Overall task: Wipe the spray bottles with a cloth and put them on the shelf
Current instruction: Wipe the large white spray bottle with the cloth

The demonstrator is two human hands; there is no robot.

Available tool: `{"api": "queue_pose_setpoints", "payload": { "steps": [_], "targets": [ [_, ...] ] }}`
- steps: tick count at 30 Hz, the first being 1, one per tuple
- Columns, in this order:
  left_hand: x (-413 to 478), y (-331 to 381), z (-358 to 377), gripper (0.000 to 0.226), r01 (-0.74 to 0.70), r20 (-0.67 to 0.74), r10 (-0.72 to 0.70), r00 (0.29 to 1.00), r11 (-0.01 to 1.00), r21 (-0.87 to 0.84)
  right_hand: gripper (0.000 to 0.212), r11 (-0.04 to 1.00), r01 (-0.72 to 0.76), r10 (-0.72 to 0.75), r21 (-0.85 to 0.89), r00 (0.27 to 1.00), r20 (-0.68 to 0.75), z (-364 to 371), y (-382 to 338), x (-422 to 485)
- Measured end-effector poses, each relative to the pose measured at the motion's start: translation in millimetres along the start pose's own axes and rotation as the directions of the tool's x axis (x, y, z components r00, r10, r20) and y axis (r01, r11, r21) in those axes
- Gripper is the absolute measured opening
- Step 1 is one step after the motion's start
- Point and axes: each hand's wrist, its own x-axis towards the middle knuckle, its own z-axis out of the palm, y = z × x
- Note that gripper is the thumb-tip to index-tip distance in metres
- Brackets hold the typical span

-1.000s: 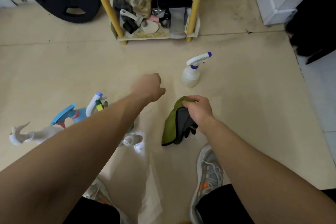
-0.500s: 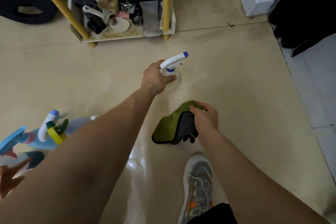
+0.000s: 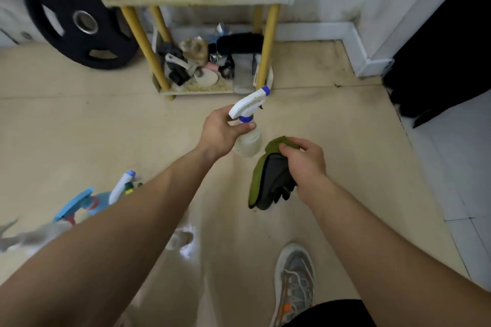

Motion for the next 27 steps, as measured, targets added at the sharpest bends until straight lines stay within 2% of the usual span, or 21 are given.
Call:
{"api": "queue_pose_setpoints", "payload": {
  "steps": [5,9,13,18,23,25,27],
  "targets": [
    [-52,82,-62,0.026,-0.141,-0.03,0.14,0.99,0.99,-0.012,0.017,0.978,0.176,-0.19,0.112,0.973,0.128,-1,-83,-71],
    [-93,134,-106,0.026,-0.238,-0.065,0.235,0.97,0.97,-0.051,0.027,0.92,0.278,-0.341,0.276,0.916,0.213,0,-133,-133],
    [-132,159,-132,0.025,-0.321,-0.108,0.309,0.945,0.938,-0.132,0.035,0.847,0.346,-0.465,0.404,0.85,0.248,4,-153,-179],
    [-165,160,-141,0.038,-0.371,-0.181,0.337,0.924,0.904,-0.212,0.04,0.814,0.265,-0.447,0.516,0.853,0.268,14,-146,-206],
    [-183,162,-153,0.028,-0.361,-0.166,0.333,0.928,0.914,-0.185,0.02,0.83,0.224,-0.411,0.511,0.865,0.288,29,-139,-209],
    [-186,158,-158,0.026,-0.347,-0.156,0.323,0.933,0.924,-0.164,0.023,0.809,0.298,-0.465,0.506,0.851,0.243,34,-140,-210],
    [-187,150,-161,0.021,-0.338,-0.135,0.32,0.938,0.93,-0.143,0.023,0.766,0.456,-0.576,0.453,0.8,0.168,37,-140,-210]
  ]
}}
